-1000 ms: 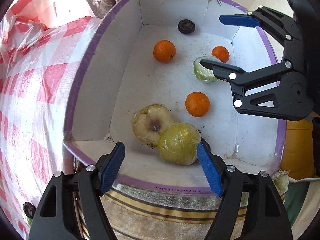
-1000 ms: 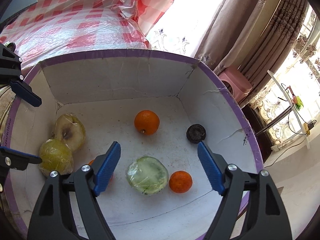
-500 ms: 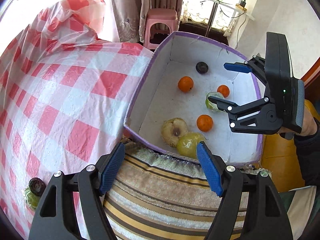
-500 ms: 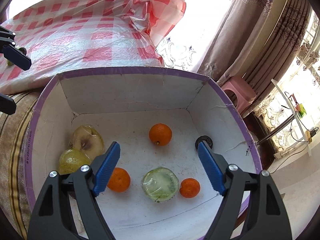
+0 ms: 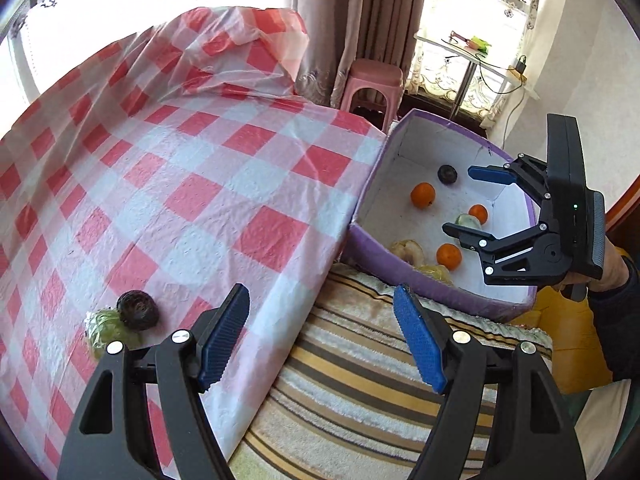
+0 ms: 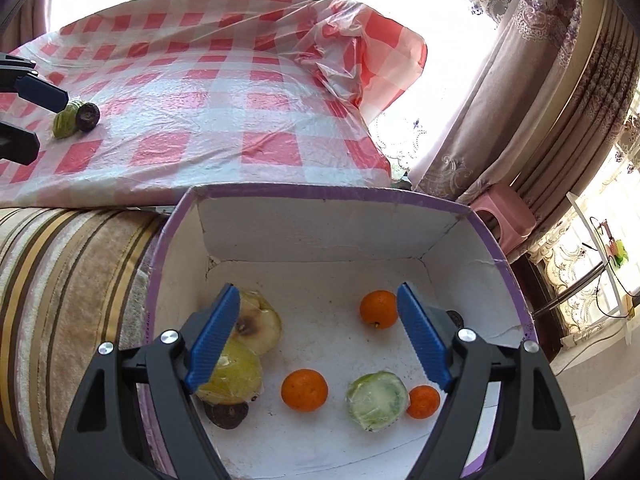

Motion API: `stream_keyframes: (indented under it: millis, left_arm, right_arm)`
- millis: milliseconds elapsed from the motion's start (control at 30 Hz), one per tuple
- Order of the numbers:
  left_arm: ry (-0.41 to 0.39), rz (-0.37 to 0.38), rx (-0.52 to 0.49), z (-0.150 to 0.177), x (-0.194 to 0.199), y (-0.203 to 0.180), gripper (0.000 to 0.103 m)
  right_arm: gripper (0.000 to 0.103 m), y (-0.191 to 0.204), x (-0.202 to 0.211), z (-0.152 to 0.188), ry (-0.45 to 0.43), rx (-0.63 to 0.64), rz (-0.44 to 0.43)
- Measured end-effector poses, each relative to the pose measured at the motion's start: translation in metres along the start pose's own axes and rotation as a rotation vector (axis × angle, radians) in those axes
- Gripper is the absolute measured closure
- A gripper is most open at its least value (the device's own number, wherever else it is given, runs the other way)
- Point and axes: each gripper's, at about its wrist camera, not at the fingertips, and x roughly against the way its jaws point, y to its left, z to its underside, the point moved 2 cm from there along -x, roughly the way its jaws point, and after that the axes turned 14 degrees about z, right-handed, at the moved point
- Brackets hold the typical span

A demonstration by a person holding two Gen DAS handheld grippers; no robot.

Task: Organize fruits
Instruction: 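Move both open grippers back over the wrapped green fruit and date on the table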

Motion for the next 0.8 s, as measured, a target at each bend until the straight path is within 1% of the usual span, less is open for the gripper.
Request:
stream_keyframes:
  millis: [133,200,333,433,500,733,800]
  left_arm:
    - [-0.036,-0.013,0.040,0.014,0.015,0.016,0.030]
    - [-0.049,-0.036,0.055,0.021,0.020,0.024,0.030]
    - [-0.095,-0.035,0.098,0.033,0.033,0.039,0.030]
    - [-0.112,-0.044,0.120,0.043,0.040,0.048,0.030]
    - [-0.120,-0.064,0.128,0.049,0.044,0.054,0.030]
    - [-0.184,-0.071,0.192,0.069,0.062,0.078,0.030]
    - [-0.193,-0.090,0.202,0.073,0.065,0.084,0.030]
  right_arm:
    - [0.022,0.016,0.008,-0.012,-0.024,0.019,-0.020]
    - [0.022,0.024,0.011,-0.018,-0.034,0.026,-0.032]
    - [0.022,0.037,0.018,-0.028,-0.052,0.034,-0.057]
    - [0.022,0.047,0.022,-0.035,-0.061,0.039,-0.073]
    - [0.022,0.054,0.024,-0.040,-0.070,0.040,-0.084]
    - [0.022,0.077,0.029,-0.056,-0.088,0.036,-0.124]
    - [0.022,0.083,0.030,-0.061,-0.096,0.026,-0.140]
